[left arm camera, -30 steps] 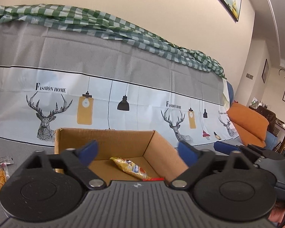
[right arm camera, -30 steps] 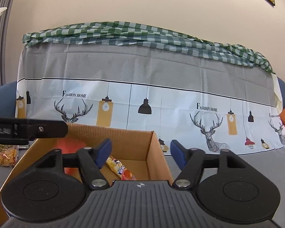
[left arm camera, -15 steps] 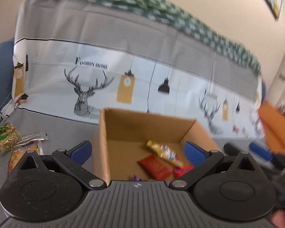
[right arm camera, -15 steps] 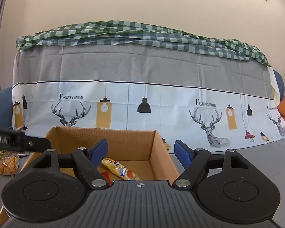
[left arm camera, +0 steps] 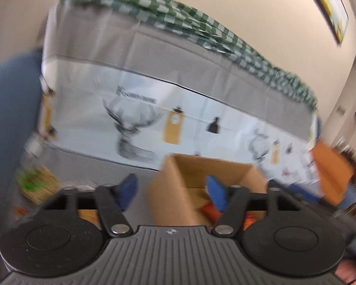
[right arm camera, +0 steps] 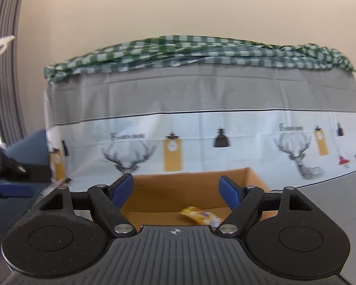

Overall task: Organize snacks
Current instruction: 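Move both tools from the box back to the snack pile, then grasp the cracker bag with the right tool while the left tool grasps the small gold bar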

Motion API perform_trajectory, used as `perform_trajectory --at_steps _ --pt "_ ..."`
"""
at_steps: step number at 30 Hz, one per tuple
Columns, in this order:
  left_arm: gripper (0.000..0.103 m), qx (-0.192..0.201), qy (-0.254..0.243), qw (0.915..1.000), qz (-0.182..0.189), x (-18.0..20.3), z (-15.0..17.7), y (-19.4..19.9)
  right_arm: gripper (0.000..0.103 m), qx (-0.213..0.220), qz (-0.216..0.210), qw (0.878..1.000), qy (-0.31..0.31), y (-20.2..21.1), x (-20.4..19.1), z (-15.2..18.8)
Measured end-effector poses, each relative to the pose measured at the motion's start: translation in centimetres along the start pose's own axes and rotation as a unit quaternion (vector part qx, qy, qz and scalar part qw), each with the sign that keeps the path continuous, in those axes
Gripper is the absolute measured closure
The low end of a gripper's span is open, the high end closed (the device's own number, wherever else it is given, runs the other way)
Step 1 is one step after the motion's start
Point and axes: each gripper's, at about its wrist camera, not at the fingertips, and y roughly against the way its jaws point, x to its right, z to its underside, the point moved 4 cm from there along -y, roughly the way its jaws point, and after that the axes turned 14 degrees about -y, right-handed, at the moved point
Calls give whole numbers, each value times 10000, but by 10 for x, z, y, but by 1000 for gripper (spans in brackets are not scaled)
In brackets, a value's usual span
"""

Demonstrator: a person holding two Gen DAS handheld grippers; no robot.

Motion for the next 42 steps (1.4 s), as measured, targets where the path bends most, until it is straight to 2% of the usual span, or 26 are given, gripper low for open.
perform_trajectory --at_steps 4,7,10,15,19,28,30,34,39,42 --pt "85 -222 285 9988 -332 -33 28 -2 23 -87 -332 9994 -72 0 -29 12" --pt "92 -652 300 9943 -786 -52 43 -6 23 -162 -566 9982 -73 0 -50 21" --pt "92 -763 552 9903 -1021 -75 51 -4 24 -270 -773 9966 -26 -2 -70 32" --pt "92 -1052 786 9808 -1442 -100 60 -6 32 -529 -1010 9935 19 -12 -97 49" --pt "92 -1228 1098 9731 -1613 -113 66 -10 35 -739 -1085 9913 -29 -24 -111 62" --pt "92 -1577 1836 9515 -1898 -144 85 -13 35 -1213 -1149 9858 -145 -58 -146 89" --pt "92 -1629 1985 9469 -1935 -150 89 -14 33 -1370 -1083 9845 -154 -71 -152 96" --pt "91 -1664 1814 9476 -2038 -148 88 -17 24 -1631 -807 9828 -302 -102 -157 109" --pt "90 -1666 1826 9457 -2110 -149 88 -19 10 -2143 -578 9732 -593 -142 -157 130" --pt "90 -1682 1796 9456 -2128 -149 88 -21 6 -2328 -448 9692 -672 -160 -156 142"
